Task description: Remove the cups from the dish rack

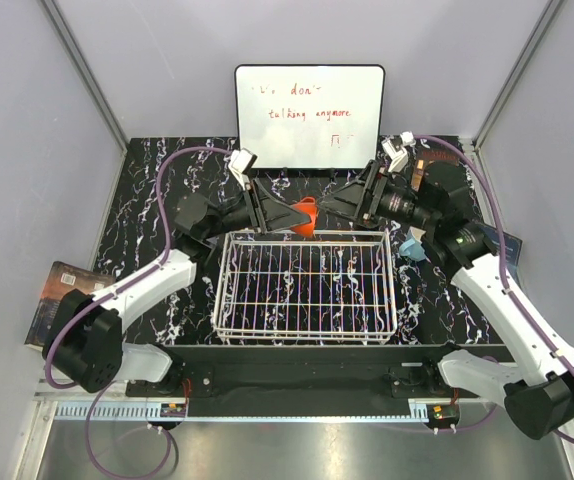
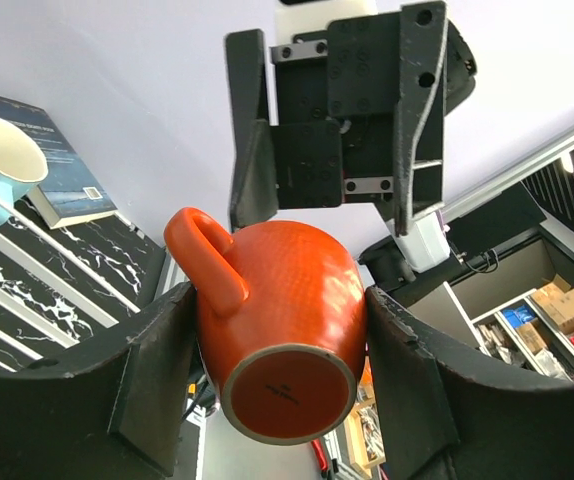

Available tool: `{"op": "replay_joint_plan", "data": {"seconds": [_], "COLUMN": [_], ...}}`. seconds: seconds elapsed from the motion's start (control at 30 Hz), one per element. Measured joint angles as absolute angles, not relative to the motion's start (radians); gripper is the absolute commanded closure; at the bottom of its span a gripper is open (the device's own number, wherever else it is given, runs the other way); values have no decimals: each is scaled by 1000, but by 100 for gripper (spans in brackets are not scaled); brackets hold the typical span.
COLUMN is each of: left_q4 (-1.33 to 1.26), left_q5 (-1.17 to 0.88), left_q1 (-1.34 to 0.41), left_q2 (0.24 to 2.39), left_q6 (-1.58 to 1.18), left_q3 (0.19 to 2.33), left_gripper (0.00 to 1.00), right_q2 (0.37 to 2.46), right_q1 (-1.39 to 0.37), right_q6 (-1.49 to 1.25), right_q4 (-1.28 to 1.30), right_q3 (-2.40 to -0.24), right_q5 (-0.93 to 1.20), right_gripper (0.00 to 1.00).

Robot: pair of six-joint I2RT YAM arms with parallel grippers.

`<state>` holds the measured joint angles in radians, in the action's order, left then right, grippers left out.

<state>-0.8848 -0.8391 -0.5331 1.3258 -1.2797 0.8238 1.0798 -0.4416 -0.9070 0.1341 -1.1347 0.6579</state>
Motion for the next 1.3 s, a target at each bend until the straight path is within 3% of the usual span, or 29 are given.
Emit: {"op": "replay_joint_plan", "data": {"seconds": [0.3, 0.5, 0.57, 0.63, 0.77, 1.3], "left_q4": [-912, -916, -915, -912, -891, -573], "left_q5": [-843, -843, -845, -846, -846, -821], "left_q1": [-581, -621, -632, -641, -642, -516], "left_q2": [1359, 1414, 1427, 1438, 1441, 1348], "left_q6": [-1284, -1284, -1284, -1283, -1266, -1045], "left_q3": [824, 824, 824, 824, 834, 873], "left_gripper": [100, 100, 100, 100, 100, 100], "right_q2": [1129, 1156, 1159, 1160, 1160, 1101], "right_q1": [-441, -440, -440, -440, -440, -440], "right_q6": [-953, -970, -976, -981, -979, -903], "right_q4": [72, 35, 26, 20, 24, 128], "right_q3": [-1127, -1127, -1127, -1127, -1127, -1127], "right_q5": [694, 706, 710, 722, 724, 670], "right_gripper": [30, 50, 48, 35, 21, 19]}}
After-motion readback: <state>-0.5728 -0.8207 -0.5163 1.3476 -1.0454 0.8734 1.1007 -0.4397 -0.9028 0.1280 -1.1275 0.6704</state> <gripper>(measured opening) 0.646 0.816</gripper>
